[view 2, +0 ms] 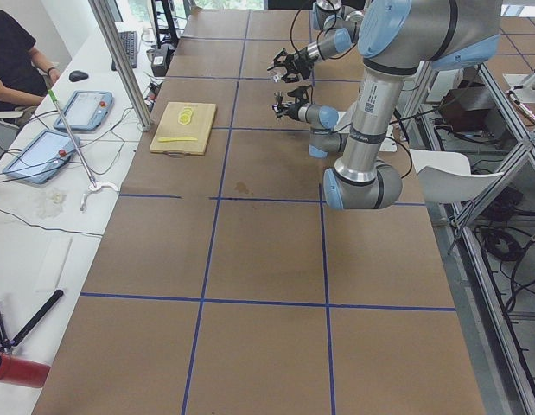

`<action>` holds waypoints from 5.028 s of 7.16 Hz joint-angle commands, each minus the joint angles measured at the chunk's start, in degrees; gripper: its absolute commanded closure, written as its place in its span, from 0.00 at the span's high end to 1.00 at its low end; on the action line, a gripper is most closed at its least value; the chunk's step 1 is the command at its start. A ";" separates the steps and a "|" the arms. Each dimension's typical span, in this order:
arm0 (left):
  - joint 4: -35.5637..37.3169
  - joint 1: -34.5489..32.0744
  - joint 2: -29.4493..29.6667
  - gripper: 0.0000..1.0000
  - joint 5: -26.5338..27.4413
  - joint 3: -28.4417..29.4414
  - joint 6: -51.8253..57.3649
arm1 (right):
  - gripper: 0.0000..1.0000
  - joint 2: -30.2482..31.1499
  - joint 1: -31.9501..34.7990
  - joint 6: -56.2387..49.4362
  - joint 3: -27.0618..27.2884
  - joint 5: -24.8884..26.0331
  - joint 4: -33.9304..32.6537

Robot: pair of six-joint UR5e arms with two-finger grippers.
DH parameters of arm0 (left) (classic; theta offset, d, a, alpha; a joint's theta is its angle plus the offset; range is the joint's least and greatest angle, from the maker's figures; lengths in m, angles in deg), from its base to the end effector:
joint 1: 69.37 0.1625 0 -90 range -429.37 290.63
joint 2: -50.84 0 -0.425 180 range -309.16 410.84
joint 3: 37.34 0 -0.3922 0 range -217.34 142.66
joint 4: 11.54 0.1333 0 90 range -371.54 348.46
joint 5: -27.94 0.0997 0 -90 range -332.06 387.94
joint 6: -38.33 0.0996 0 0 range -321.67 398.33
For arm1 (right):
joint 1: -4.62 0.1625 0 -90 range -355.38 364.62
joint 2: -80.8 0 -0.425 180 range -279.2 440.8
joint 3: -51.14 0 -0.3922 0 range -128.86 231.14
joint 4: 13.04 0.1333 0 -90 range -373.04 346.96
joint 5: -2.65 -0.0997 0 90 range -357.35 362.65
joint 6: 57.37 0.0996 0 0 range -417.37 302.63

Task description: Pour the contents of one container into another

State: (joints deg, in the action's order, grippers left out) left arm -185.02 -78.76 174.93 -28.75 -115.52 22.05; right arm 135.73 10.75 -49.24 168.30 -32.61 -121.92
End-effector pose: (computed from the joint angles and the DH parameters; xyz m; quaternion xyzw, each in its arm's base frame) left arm 0.6148 -0.2922 0.2473 0.6362 0.4569 0.1144 0.6111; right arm -0.5129 -0.2709 0.1367 0.5352 0.0608 -0.3726 0.7557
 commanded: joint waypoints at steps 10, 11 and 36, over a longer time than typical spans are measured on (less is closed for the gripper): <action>-0.10 0.16 -2.95 0.00 5.51 -5.19 -0.15 | 0.00 7.89 0.55 33.04 1.76 -0.25 20.58; -0.79 0.16 -5.85 0.00 7.54 -7.14 -0.42 | 0.00 13.83 0.72 35.70 2.02 -0.25 30.12; -14.88 3.06 -47.80 0.00 31.90 -3.12 -37.86 | 0.00 42.01 1.16 41.00 -10.64 -1.48 85.76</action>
State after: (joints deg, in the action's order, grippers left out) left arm -202.19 -76.20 127.07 3.24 -118.59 -15.37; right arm 177.82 11.92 -8.26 157.63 -34.08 -36.16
